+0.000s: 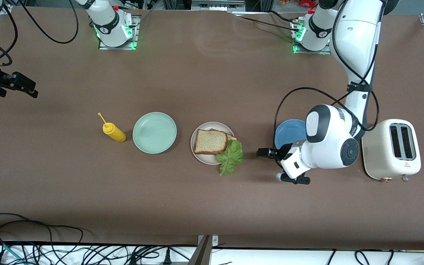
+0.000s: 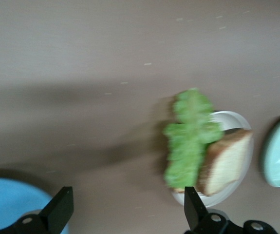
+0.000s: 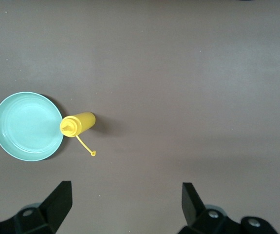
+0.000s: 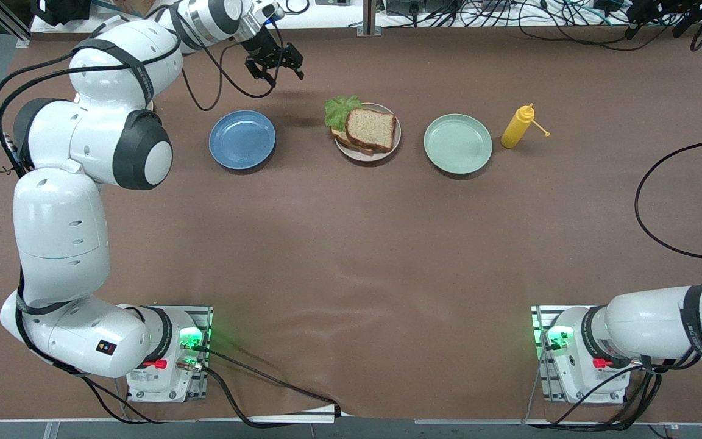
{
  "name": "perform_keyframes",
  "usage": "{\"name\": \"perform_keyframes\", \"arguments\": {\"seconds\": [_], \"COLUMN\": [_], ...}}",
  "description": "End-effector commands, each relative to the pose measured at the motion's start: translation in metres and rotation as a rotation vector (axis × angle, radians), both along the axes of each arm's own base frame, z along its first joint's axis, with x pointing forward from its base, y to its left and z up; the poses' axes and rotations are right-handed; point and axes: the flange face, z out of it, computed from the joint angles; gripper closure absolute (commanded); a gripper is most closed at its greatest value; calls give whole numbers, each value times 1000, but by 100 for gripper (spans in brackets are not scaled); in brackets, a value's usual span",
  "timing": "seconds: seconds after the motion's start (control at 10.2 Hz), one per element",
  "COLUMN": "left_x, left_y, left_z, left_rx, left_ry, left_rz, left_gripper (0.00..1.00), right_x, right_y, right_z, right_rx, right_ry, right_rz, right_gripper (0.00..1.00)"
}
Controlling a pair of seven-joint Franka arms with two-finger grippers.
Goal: Make sandwich on beige plate with both arms
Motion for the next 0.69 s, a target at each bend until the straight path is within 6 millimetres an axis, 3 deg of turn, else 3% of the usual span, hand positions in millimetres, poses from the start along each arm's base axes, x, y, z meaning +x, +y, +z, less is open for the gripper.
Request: {"name": "perform_keyframes", "arguments": {"seconds": [0.0, 0.39, 0.59], "left_x": [-9, -13, -12], "left_y": [20, 76, 110], "left_z": [28, 62, 77], "left_rx": [115, 288, 324], "left_ry": [32, 51, 56], "left_rz": [-2, -53, -43], "left_gripper": [0, 0, 0], "right_x": [-4, -4, -1], "right_y": [5, 6, 17], "right_z": [5, 5, 11], "right_rx": [16, 15, 12], "right_ry": [-19, -14, -26], "right_rz": [-6, -5, 22], "right_gripper": [0, 0, 0]}}
